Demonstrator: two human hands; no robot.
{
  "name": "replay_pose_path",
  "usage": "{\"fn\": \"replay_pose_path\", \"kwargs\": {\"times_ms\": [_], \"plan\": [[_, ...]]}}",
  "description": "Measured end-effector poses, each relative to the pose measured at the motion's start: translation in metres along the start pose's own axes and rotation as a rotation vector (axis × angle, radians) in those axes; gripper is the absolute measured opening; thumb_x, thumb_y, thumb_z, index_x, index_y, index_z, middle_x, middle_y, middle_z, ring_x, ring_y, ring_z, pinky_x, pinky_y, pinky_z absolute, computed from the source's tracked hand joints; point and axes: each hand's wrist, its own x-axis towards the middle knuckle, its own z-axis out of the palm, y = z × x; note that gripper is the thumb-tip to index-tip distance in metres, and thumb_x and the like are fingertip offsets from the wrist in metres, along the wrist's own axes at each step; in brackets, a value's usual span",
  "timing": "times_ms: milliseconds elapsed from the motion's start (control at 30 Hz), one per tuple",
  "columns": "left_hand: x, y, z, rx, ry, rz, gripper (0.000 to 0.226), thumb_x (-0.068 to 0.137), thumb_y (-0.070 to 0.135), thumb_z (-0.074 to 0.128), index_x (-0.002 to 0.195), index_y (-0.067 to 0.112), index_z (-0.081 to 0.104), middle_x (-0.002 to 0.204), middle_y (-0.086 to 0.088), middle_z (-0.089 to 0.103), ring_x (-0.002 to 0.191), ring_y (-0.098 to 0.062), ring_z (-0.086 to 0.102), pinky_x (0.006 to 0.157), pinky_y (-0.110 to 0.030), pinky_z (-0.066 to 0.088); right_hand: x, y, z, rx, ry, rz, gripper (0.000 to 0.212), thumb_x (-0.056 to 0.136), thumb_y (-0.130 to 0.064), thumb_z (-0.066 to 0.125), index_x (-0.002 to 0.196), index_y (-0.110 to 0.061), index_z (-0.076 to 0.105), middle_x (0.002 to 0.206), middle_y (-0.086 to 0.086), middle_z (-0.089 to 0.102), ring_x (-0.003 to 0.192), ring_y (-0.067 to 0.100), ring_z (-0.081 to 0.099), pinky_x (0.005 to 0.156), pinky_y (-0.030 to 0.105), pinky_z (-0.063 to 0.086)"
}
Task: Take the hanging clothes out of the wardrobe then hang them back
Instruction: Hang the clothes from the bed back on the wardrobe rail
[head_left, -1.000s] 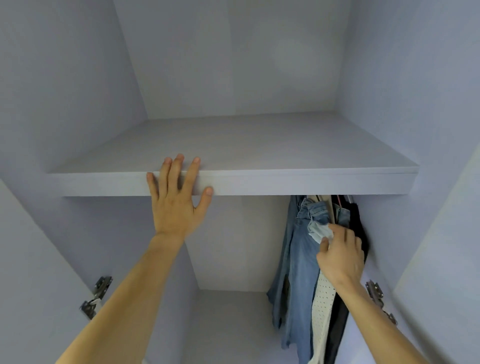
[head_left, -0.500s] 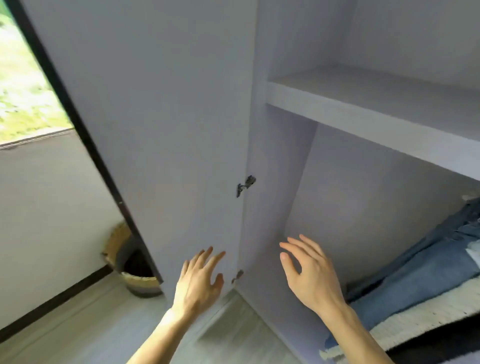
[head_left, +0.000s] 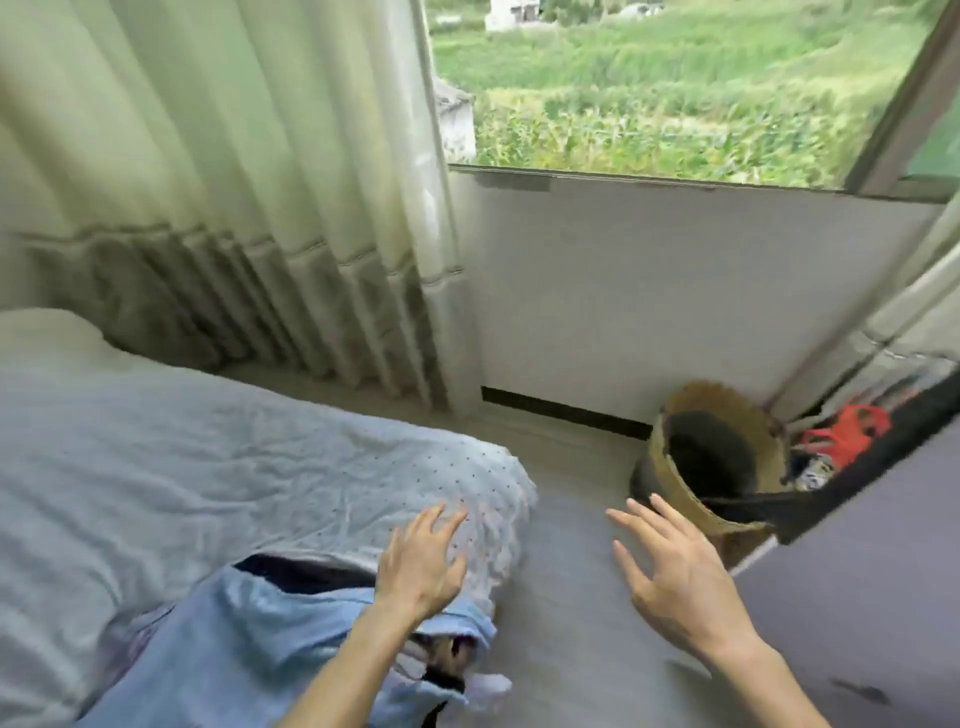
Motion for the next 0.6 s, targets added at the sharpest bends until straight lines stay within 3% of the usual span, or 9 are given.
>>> {"fn": "replay_pose_path", "kwargs": {"times_ms": [133, 333, 433, 533, 600], "plan": [[-0.048, -0.074, -0.009, -0.089, 0.069, -0.265, 0.06, 0.095, 0.046, 0.038, 0.153, 0.039, 0.027, 0.163, 0.001, 0.023, 0.149, -0.019, 0.021, 0.121, -0.043, 0.018, 0.033, -0.075, 0.026, -0.022, -0.109, -0.24, 0.045, 0.098, -0.055, 0.043, 0.142, -0.046, 0.045, 0.154, -0.02, 0.037, 0.151, 0.007, 0.015, 0.121, 0.03, 0.015], [-0.124, -0.123, -0.001, -0.196, 0.154, -0.55, 0.06, 0.097, 0.041, 0.044, 0.154, 0.038, 0.026, 0.163, 0.001, 0.022, 0.148, -0.018, 0.024, 0.119, -0.037, 0.022, 0.063, -0.146, 0.06, -0.019, -0.299, -0.556, 0.046, 0.1, -0.056, 0.038, 0.145, -0.047, 0.04, 0.158, -0.019, 0.03, 0.152, 0.008, 0.011, 0.124, 0.034, 0.017], [-0.163, -0.135, 0.017, -0.237, 0.156, -0.712, 0.06, 0.096, 0.044, 0.043, 0.153, 0.04, 0.026, 0.163, 0.001, 0.023, 0.145, -0.02, 0.03, 0.117, -0.037, 0.025, 0.065, -0.17, 0.08, -0.023, -0.355, -0.682, 0.044, 0.1, -0.053, 0.041, 0.143, -0.044, 0.045, 0.155, -0.018, 0.036, 0.151, 0.011, 0.017, 0.121, 0.032, 0.019], [-0.197, -0.146, 0.035, -0.273, 0.136, -0.83, 0.059, 0.096, 0.046, 0.041, 0.153, 0.041, 0.024, 0.163, 0.002, 0.02, 0.147, -0.017, 0.026, 0.12, -0.04, 0.022, 0.061, -0.189, 0.109, -0.018, -0.396, -0.793, 0.039, 0.098, -0.046, 0.052, 0.136, -0.039, 0.055, 0.148, -0.013, 0.05, 0.148, 0.016, 0.029, 0.118, 0.032, 0.025], [-0.214, -0.152, 0.043, -0.306, 0.144, -0.883, 0.059, 0.097, 0.044, 0.044, 0.152, 0.043, 0.025, 0.163, 0.003, 0.02, 0.148, -0.016, 0.024, 0.121, -0.042, 0.019, 0.058, -0.197, 0.126, -0.033, -0.443, -0.833, 0.041, 0.098, -0.047, 0.051, 0.138, -0.038, 0.054, 0.149, -0.011, 0.048, 0.148, 0.018, 0.029, 0.119, 0.036, 0.028]]}}
